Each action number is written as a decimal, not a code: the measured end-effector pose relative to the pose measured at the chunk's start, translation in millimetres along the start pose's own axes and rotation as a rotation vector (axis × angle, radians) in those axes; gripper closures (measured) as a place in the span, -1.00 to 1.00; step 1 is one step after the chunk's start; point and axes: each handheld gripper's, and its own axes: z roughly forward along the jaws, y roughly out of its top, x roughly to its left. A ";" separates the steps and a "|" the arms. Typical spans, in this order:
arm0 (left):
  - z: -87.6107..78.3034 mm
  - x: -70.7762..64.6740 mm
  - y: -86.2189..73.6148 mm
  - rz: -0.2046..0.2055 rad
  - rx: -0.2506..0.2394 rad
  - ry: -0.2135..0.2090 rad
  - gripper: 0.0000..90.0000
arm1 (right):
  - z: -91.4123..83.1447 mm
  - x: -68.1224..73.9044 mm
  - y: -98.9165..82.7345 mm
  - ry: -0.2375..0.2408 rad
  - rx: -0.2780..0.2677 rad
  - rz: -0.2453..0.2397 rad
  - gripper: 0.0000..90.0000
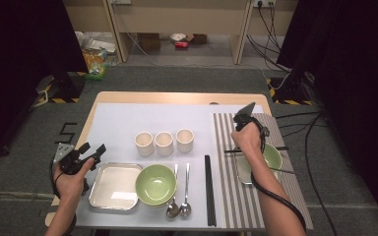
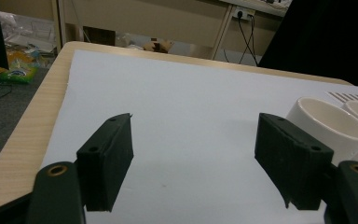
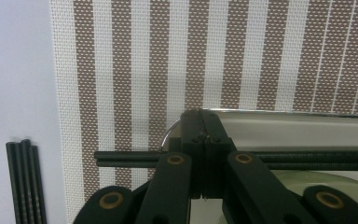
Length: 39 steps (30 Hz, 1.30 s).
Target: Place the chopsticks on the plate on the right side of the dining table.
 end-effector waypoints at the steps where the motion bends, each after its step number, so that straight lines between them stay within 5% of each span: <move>1: 0.0 -0.1 0.1 0.002 0.001 0.000 -0.40 | -0.2 -0.2 0.0 0.000 0.000 -0.001 1.00; 39: 0.3 -0.1 0.1 0.001 0.001 -0.001 -0.40 | -12.7 10.9 3.1 0.025 -0.113 -0.038 1.00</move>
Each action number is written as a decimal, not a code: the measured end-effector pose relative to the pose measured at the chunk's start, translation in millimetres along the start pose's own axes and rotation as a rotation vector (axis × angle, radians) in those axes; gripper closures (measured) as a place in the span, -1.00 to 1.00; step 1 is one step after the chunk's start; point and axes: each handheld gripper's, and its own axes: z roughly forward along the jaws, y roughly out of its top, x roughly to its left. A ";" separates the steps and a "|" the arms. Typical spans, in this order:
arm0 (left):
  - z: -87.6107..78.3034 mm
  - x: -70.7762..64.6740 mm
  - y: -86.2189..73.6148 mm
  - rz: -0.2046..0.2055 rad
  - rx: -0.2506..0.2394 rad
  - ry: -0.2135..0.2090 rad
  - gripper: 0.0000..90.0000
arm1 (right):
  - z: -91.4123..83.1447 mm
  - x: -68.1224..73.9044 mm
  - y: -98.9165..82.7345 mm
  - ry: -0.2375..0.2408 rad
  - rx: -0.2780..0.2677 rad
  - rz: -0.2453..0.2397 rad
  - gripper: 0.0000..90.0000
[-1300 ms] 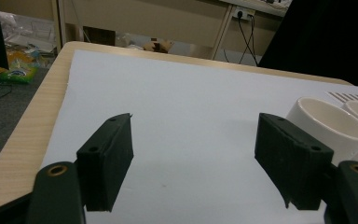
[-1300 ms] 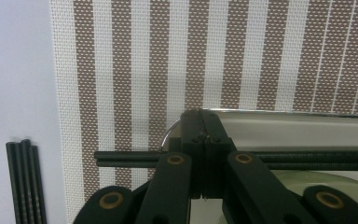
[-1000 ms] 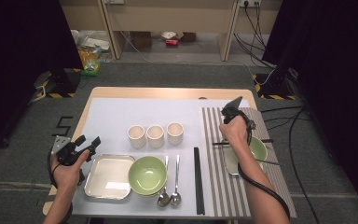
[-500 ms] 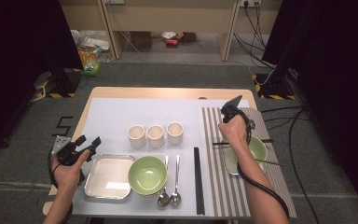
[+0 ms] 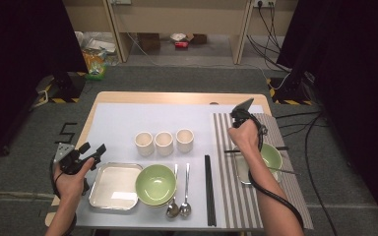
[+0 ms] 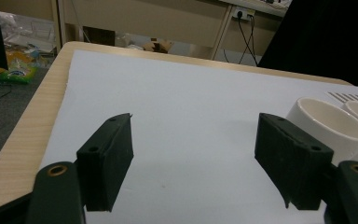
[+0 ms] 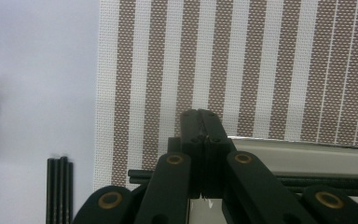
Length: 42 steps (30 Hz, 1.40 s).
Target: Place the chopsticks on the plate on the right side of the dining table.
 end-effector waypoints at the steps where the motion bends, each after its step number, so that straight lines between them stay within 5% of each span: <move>1: 0.0 0.0 0.1 -0.001 -0.001 0.000 -0.40 | 0.4 0.6 0.1 -0.003 0.001 0.000 1.00; 24: -1.7 1.5 0.8 -0.003 -0.004 0.005 -0.40 | -1.6 9.7 1.7 0.025 -0.037 -0.026 0.96; 42: -2.2 2.0 0.9 -0.006 -0.005 0.006 -0.40 | -1.8 19.5 1.7 0.099 -0.113 -0.135 0.65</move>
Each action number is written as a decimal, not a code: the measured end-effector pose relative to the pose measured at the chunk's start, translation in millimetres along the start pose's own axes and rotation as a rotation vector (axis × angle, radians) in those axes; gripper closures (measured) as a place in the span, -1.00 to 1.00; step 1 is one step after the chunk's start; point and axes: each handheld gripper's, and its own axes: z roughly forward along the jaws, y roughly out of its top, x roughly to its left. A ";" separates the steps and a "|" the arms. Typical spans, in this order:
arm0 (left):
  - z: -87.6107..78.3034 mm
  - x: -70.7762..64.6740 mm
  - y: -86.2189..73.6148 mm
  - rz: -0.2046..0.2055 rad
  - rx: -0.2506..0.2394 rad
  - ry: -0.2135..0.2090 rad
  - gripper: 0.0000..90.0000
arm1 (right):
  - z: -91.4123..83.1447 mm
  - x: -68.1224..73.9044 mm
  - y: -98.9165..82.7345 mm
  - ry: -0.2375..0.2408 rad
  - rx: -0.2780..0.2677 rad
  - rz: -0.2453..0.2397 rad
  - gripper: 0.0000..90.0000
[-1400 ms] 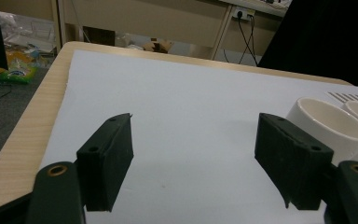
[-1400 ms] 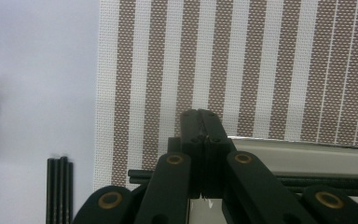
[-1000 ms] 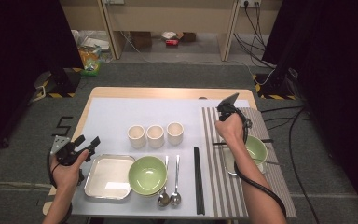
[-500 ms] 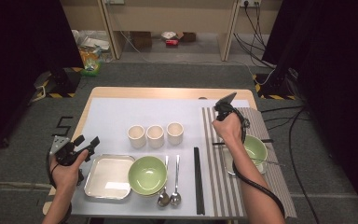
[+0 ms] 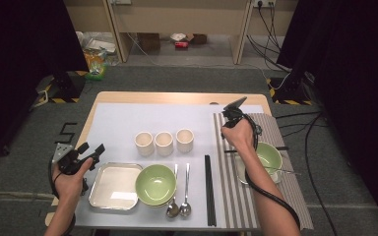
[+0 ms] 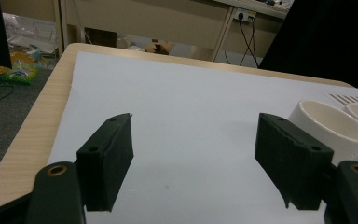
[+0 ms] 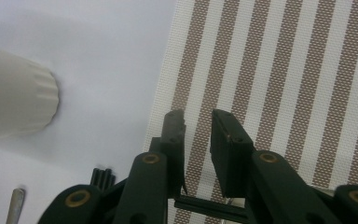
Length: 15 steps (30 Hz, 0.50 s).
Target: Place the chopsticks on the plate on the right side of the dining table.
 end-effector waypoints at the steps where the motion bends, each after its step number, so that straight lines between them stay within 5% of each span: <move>1: 0.1 -0.1 0.0 0.000 0.000 0.000 -0.40 | 0.2 0.6 0.3 0.003 -0.001 -0.010 0.63; 15: 0.9 -1.0 -0.6 0.005 0.006 -0.004 -0.40 | -3.0 13.3 2.3 0.037 -0.026 -0.041 0.56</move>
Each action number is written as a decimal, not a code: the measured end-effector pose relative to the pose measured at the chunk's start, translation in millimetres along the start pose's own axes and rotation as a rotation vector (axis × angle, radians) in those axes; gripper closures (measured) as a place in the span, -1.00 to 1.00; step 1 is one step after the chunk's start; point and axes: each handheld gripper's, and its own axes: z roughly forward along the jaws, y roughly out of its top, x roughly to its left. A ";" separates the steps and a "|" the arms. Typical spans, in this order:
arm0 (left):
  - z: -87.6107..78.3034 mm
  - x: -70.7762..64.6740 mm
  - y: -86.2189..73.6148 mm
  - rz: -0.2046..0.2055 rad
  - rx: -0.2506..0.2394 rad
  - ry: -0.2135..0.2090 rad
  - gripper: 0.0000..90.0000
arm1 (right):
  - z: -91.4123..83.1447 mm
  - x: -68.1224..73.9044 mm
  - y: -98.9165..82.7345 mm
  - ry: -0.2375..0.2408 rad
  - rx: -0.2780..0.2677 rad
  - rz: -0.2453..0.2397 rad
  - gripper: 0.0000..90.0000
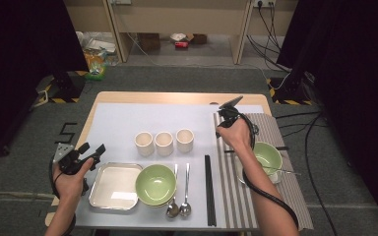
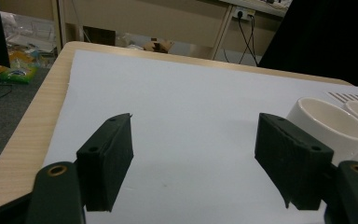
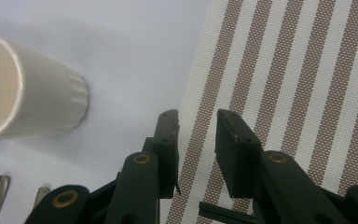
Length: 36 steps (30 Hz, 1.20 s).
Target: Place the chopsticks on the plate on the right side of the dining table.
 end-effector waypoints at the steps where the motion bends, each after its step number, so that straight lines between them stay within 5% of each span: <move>1: -0.1 0.0 0.1 -0.001 -0.001 0.000 -0.40 | -0.2 0.9 0.4 0.002 -0.001 -0.005 0.56; 36: 1.7 0.5 0.1 -0.002 0.005 0.002 -0.41 | -4.9 39.6 18.9 0.046 -0.030 -0.024 0.53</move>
